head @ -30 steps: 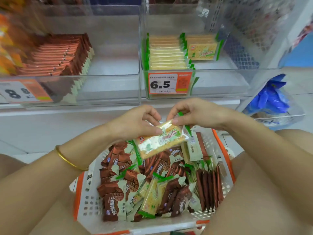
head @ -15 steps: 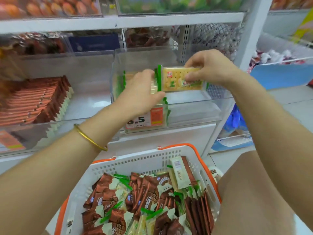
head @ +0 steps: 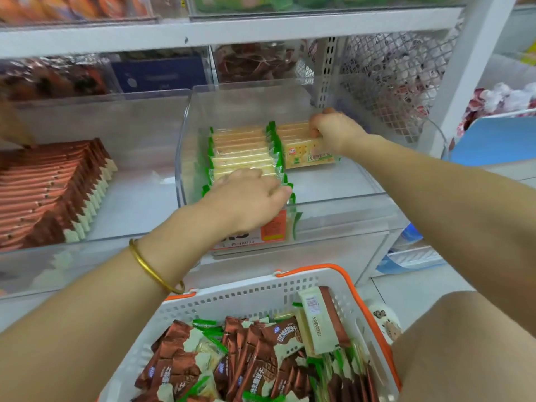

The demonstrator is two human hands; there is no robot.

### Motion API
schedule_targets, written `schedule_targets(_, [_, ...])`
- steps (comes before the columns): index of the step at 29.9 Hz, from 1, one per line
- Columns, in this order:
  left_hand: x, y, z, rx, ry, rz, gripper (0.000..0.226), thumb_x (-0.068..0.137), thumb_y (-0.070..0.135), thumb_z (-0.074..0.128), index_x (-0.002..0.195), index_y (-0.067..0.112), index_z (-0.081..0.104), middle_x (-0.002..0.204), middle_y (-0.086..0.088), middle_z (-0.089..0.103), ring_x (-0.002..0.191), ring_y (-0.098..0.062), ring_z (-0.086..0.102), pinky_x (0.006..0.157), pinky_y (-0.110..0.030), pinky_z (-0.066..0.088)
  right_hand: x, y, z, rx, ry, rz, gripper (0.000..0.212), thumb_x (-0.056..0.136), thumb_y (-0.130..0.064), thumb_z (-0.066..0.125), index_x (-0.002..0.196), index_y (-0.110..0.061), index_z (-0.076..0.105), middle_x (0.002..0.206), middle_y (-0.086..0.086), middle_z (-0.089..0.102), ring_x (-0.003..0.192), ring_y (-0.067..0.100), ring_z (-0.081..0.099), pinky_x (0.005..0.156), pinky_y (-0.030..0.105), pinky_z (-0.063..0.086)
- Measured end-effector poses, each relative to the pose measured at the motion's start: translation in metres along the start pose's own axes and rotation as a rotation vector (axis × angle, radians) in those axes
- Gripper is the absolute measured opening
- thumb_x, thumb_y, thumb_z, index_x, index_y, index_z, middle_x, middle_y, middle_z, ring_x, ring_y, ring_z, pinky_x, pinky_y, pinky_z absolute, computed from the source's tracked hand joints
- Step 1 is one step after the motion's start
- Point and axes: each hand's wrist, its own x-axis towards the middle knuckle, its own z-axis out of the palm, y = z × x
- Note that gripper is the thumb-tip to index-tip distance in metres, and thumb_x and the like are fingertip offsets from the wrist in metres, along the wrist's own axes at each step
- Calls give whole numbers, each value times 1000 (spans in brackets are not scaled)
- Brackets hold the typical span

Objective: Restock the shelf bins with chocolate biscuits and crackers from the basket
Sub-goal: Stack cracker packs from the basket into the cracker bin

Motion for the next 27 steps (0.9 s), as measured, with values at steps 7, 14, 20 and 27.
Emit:
schedule_targets(7, [1, -2, 3, -39, 3, 19, 58, 95, 57, 15, 137, 30, 46, 142, -9, 42, 135, -28, 30, 113, -46, 24, -1, -3, 4, -187, 42, -37, 45, 79, -29, 74, 111, -6, 52, 118, 16, 52, 117, 35, 44, 87, 45, 45])
schedule_targets(14, [-25, 6, -4, -117, 414, 139, 46, 94, 42, 33, 121, 15, 58, 120, -4, 59, 116, -26, 49, 98, -39, 39, -15, -14, -13, -265, 68, 87, 57, 79, -34, 75, 119, -3, 48, 122, 19, 51, 117, 39, 46, 88, 50, 44])
schedule_targets(20, [-115, -11, 46, -89, 567, 409, 26, 89, 24, 42, 84, 13, 66, 81, 1, 63, 77, -19, 56, 63, -31, 44, -121, -88, -67, 441, 259, -103, 16, 80, -16, 71, 88, -14, 57, 76, -5, 55, 68, 3, 54, 67, 19, 46])
schedule_targets(27, [-120, -57, 143, 17, -213, -15, 19, 95, 25, 42, 89, 15, 57, 96, -2, 58, 97, -24, 55, 72, -32, 43, -190, -157, 48, 287, -661, -373, 3, 88, -14, 61, 89, -16, 59, 63, -11, 53, 60, 8, 60, 62, 20, 45])
